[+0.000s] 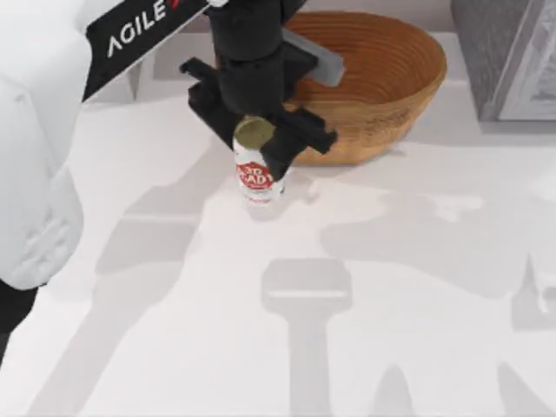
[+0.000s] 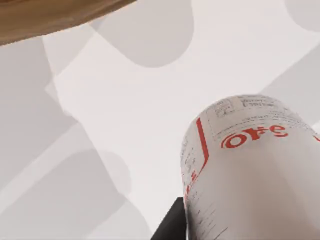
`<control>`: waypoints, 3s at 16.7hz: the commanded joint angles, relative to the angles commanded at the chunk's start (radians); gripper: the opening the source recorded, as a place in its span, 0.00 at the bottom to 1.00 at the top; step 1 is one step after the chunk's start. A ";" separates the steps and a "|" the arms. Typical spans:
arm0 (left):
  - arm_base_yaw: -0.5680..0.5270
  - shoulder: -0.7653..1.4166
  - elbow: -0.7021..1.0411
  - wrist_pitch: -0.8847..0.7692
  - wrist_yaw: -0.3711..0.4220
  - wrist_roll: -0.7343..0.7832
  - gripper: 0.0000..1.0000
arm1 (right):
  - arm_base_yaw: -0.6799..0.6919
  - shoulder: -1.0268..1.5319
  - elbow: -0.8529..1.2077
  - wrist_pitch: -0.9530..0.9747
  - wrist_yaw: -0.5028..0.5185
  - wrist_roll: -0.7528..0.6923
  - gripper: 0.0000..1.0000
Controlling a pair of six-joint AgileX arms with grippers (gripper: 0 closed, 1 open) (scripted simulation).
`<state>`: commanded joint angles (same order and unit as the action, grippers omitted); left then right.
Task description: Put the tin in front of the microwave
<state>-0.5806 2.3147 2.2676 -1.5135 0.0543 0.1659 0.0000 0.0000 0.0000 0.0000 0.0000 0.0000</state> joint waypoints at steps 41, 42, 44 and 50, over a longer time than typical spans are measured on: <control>0.918 -0.036 -0.241 0.197 -0.058 0.201 1.00 | 0.000 0.000 0.000 0.000 0.000 0.000 1.00; 0.918 -0.036 -0.241 0.197 -0.058 0.201 1.00 | 0.000 0.000 0.000 0.000 0.000 0.000 1.00; 0.918 -0.036 -0.241 0.197 -0.058 0.201 1.00 | 0.000 0.000 0.000 0.000 0.000 0.000 1.00; 0.917 -0.030 -0.224 0.179 -0.058 0.202 1.00 | 0.000 0.000 0.000 0.000 0.000 0.000 1.00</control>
<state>0.3362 2.2849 2.0439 -1.3345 -0.0040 0.3678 0.0000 0.0000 0.0000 0.0000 0.0000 0.0000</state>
